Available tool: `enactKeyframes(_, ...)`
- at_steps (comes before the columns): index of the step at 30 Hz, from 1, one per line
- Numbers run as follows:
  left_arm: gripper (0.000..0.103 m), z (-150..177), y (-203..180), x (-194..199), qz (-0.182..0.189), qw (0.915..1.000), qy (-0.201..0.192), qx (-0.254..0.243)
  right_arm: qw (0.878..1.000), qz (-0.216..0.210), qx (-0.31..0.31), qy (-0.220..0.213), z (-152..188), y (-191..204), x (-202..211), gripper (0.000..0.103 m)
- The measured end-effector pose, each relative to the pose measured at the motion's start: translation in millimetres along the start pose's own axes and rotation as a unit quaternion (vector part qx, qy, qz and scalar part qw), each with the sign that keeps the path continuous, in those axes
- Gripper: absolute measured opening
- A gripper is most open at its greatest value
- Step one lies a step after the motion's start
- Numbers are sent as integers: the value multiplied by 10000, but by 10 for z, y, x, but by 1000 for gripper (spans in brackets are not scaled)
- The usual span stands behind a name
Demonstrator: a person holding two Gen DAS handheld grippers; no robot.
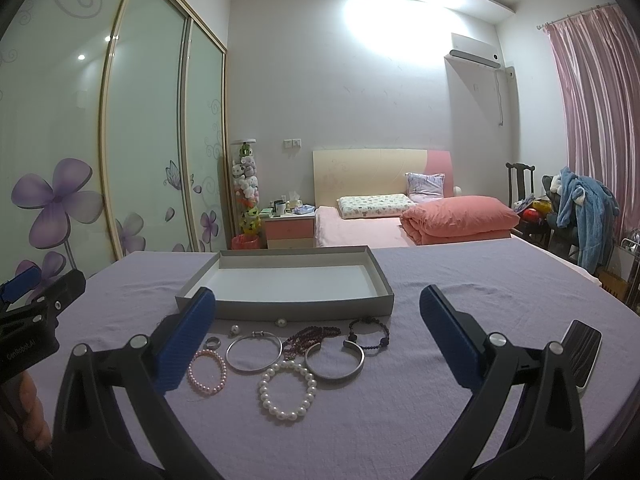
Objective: Organize jewelry
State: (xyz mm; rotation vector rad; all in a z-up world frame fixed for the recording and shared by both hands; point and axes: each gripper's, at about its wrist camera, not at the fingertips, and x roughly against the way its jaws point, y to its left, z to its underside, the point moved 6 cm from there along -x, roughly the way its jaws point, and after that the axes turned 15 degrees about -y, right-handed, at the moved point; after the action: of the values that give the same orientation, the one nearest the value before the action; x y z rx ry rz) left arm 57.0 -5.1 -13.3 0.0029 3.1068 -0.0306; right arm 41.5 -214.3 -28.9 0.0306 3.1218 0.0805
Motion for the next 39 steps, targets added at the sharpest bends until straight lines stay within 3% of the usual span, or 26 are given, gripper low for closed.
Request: enactKeyframes(39, 101, 0, 24, -18, 1, 10000, 31, 16, 10000, 5, -26, 28, 3, -17, 5, 99)
